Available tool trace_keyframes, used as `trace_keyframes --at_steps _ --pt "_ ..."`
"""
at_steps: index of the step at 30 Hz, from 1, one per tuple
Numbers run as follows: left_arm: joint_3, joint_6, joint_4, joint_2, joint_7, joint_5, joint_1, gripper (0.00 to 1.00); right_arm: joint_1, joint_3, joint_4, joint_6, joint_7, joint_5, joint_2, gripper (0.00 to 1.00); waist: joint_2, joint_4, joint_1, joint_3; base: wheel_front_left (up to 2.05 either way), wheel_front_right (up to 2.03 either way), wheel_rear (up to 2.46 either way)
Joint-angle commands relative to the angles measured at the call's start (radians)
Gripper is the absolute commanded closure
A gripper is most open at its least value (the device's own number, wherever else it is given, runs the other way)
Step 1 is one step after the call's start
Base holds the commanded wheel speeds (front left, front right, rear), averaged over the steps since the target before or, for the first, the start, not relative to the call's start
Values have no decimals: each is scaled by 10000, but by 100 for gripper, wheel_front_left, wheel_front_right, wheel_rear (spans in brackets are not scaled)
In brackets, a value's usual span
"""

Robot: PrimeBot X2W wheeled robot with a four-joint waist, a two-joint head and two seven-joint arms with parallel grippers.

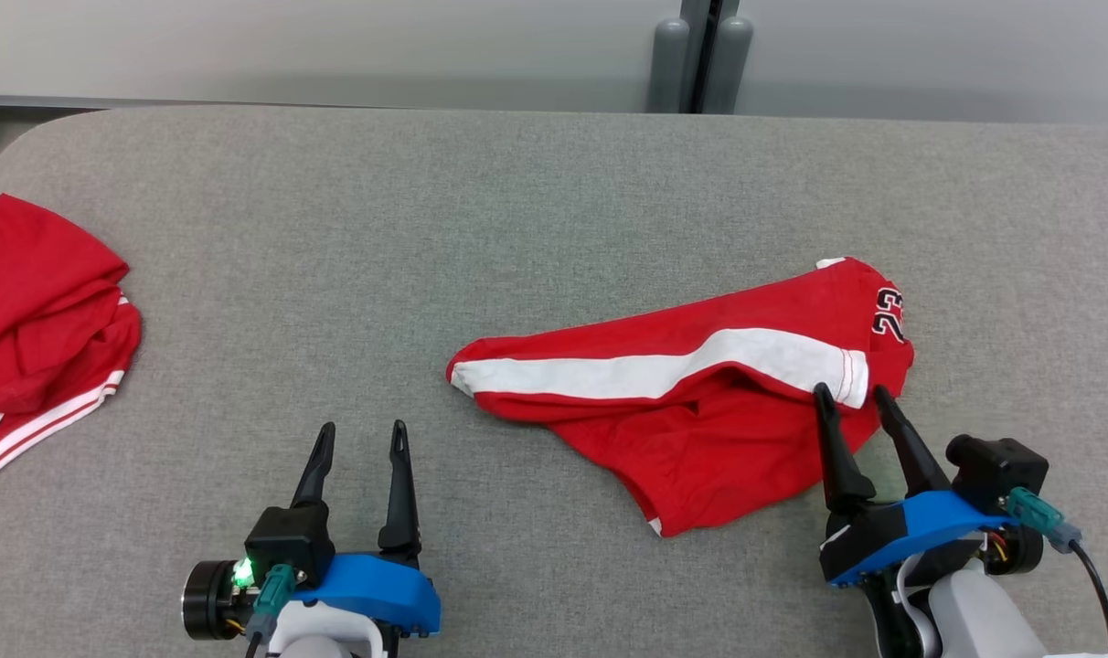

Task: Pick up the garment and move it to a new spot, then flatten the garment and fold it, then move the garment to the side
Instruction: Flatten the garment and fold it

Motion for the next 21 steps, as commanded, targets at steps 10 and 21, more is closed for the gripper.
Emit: trace_keyframes --at_steps 10,21 --pt "107 -38 -38 -3 -31 93 23 0 -88 94 31 2 -34 -104 -8 100 -1 126 0 -56 0 0 0" --pt "148 -126 28 -3 -31 26 262 0 608 -420 -744 2 -36 -333 -176 100 -1 -725 0 -546 0 0 0"
